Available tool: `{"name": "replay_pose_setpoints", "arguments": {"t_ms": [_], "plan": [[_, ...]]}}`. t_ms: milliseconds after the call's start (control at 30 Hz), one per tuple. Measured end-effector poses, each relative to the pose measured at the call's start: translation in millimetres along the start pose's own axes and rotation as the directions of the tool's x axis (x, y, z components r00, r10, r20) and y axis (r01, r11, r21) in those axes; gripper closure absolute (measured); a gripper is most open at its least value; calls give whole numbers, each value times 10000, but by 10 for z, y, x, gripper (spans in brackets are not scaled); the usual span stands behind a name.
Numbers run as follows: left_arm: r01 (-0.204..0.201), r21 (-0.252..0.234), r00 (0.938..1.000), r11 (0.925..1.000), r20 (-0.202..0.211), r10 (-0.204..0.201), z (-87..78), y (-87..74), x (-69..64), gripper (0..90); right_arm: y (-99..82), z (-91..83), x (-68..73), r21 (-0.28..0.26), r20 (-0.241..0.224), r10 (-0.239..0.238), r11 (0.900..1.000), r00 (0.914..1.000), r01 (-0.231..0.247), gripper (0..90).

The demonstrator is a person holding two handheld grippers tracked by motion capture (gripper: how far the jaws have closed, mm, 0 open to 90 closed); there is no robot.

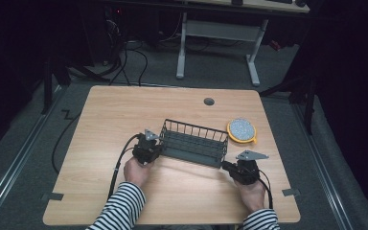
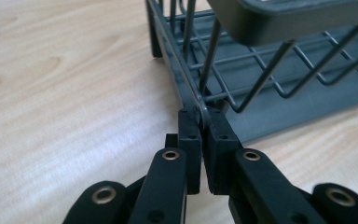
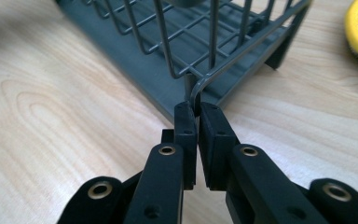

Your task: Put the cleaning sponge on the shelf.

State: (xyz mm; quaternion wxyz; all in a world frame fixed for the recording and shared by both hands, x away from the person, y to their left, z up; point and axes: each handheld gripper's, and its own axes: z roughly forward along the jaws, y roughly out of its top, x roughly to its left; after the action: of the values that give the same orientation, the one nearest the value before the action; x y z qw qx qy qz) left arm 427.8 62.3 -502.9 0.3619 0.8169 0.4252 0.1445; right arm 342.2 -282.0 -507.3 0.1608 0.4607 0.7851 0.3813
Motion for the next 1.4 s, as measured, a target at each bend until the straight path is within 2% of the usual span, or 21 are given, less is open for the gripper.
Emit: {"name": "replay_pose_setpoints", "arguments": {"t_ms": [167, 400, 667, 900, 933, 967, 1133, 1267, 1400], "plan": [[-70, -8, 9998, 10000, -203, 70, 75, 65, 30, 867, -30, -20, 58, 15, -219, -89, 10000, 9997, 89, 860], [189, -75, 9993, 9998, -309, -191, 173, 134, 81, 868, -57, -21, 138, -39, -322, -271, 9996, 9991, 270, 859], [144, -45, 9993, 9999, -338, -146, 190, 149, 88, 866, -65, -15, 164, -86, -377, -239, 9997, 9990, 236, 858], [259, -91, 9994, 9996, -238, -262, 185, 143, 95, 854, -66, -15, 159, -87, -426, -174, 9998, 9989, 171, 850], [318, -142, 9992, 9994, -225, -321, 180, 143, 93, 817, -66, -15, 156, -75, -458, -131, 9999, 9989, 127, 821], [352, -172, 9991, 9992, -235, -356, 175, 144, 91, 743, -69, -16, 153, -84, -357, -51, 10000, 9993, 48, 720], [414, -282, 9974, 9987, -574, -430, 107, 98, 109, 572, -91, -25, 132, -43, -163, 238, 9997, 9996, -238, 560], [456, -292, 9970, 9985, -617, -473, 62, 30, 129, 468, -107, -63, 132, -32, -60, 174, 9998, 9998, -174, 506], [415, -291, 9970, 9987, -637, -433, 18, -31, 130, 421, -125, -101, 129, -74, -52, 161, 9998, 9999, -162, 496]]}}
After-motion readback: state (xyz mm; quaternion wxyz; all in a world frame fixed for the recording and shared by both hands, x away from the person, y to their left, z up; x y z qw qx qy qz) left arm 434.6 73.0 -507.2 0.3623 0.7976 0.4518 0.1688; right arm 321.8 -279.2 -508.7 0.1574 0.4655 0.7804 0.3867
